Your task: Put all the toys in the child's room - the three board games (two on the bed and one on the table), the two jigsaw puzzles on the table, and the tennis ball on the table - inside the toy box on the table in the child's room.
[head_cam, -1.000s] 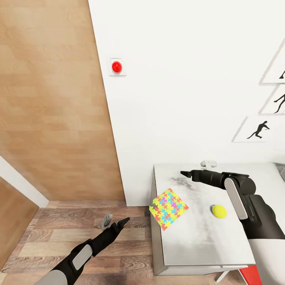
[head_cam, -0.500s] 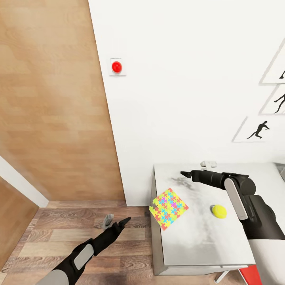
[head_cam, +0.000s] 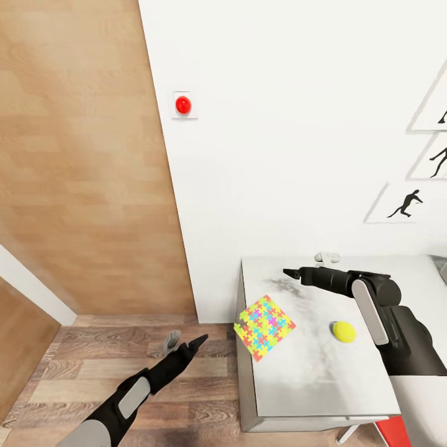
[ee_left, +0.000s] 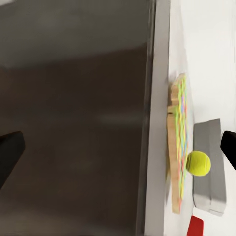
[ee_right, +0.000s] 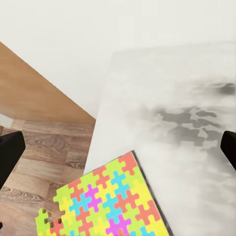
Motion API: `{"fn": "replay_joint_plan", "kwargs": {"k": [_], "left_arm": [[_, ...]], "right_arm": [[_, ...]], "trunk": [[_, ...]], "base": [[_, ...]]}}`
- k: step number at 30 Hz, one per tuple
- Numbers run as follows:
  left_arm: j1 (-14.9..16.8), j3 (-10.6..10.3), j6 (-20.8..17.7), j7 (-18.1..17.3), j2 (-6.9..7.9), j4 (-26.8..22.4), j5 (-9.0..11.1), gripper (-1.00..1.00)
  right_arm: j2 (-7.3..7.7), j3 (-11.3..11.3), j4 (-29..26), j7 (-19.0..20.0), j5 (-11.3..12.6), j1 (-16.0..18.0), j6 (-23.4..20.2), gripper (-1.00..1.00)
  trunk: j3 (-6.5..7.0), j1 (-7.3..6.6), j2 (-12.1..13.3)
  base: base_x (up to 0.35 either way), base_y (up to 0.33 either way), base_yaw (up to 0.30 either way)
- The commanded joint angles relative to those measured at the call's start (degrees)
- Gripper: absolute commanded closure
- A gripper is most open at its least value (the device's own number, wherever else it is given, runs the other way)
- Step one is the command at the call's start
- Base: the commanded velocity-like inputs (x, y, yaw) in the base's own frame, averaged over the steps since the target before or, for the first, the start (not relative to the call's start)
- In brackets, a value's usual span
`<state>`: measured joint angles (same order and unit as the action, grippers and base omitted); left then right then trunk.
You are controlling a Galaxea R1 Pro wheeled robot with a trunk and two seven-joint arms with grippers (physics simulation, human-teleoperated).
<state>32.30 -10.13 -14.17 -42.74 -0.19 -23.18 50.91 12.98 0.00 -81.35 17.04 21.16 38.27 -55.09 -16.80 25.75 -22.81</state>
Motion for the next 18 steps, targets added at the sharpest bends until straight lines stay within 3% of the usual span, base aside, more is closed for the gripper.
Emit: {"fn": "replay_joint_plan", "kwargs": {"k": [1, 8, 18], "left_arm": [[0.0, -0.2, -0.6, -0.1, 0.00, -0.3, 0.6, -1.00], [0.0, -0.2, -0.6, 0.0, -0.20, -1.4, 0.6, -1.00], [0.0, -0.2, -0.7, 0.0, -0.48, -2.1, 0.6, -1.00]], "right_arm": [[0.02, 0.0, 0.0, 0.4, -0.4, 0.1, -0.2, -1.00], [0.02, 0.0, 0.0, 0.4, -0.4, 0.1, -0.2, -1.00], [0.02, 0.0, 0.0, 0.4, -0.4, 0.1, -0.2, -1.00]], "trunk": [[-0.10, 0.03, -0.1], [-0.10, 0.03, -0.1], [-0.10, 0.03, -0.1]], "base": [[0.000, 0.000, 0.000], [0.000, 0.000, -0.044], [0.000, 0.000, -0.196]]}}
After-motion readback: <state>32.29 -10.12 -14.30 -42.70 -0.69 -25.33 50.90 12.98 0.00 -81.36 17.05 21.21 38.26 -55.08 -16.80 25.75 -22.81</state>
